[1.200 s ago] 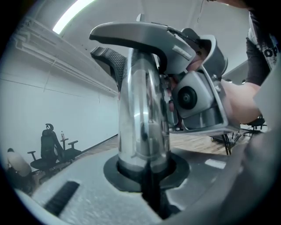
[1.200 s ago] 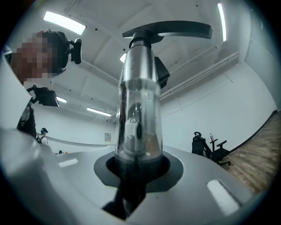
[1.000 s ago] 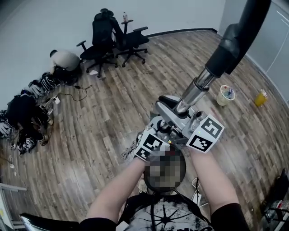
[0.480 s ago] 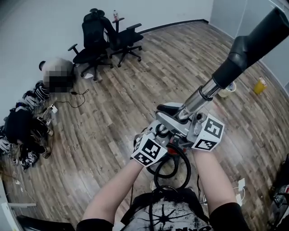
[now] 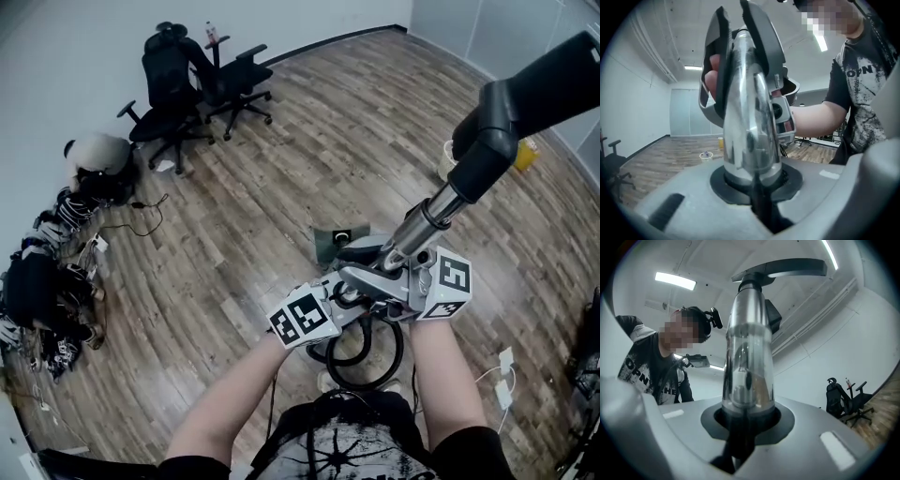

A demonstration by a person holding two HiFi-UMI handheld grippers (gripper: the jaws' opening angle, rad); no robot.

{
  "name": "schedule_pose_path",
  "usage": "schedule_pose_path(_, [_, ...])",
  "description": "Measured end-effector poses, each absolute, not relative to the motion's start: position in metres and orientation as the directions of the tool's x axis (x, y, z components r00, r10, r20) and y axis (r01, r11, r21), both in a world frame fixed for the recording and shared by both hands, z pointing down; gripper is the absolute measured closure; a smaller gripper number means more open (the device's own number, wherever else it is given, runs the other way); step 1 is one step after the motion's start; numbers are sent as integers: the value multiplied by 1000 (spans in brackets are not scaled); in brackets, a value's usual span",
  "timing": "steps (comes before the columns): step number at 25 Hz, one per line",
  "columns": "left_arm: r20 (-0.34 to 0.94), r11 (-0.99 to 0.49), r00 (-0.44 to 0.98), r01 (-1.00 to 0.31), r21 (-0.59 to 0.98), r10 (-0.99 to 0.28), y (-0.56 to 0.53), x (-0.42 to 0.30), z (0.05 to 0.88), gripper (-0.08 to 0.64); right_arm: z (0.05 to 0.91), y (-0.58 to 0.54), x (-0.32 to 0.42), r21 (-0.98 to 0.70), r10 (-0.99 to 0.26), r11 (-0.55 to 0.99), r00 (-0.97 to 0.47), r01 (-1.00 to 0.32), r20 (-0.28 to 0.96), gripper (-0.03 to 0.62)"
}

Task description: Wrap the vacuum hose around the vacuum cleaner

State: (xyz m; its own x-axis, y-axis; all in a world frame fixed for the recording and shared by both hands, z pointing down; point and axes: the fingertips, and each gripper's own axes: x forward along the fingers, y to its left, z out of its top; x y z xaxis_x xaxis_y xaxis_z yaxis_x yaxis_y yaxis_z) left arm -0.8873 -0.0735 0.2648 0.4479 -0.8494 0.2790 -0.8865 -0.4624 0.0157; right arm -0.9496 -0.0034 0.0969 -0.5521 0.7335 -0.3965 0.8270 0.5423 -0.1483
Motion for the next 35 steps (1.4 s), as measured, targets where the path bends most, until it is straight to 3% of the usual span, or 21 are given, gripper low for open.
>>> schedule_pose_path(8, [343,-431,400,-902,-17,-850,-105,-860,285,520,110,-45,-923,-237,577,692,-720,682,-386,471])
schedule_pose_path(14, [408,-415,353,-907,-71,-842,-112,-834,305,520,120,-91,-872,-322,212,885,-907,336,-363,444])
schedule_pose_path(20, [462,-375,271,-915,-148,-844,-117,-794,340,520,149,-119,-818,-461,-91,885,-948,63,-305,445])
schedule_pose_path(24, [504,-413,264,-886,-211,-823,-114,-752,363,518,173,-118,-767,-455,-107,889,-949,42,-297,447])
schedule_pose_path(28, [535,-495,301,-827,-266,-790,-105,-703,387,511,200,-108,-710,-430,-5,891,-946,143,-325,448])
schedule_pose_path(31, [562,-653,441,-714,-252,-700,-87,-656,399,479,213,-100,-674,-432,60,876,-937,214,-343,448])
schedule_pose_path(35, [590,-854,663,-511,-95,-462,-55,-599,429,428,239,-89,-645,-439,75,867,-932,237,-355,448])
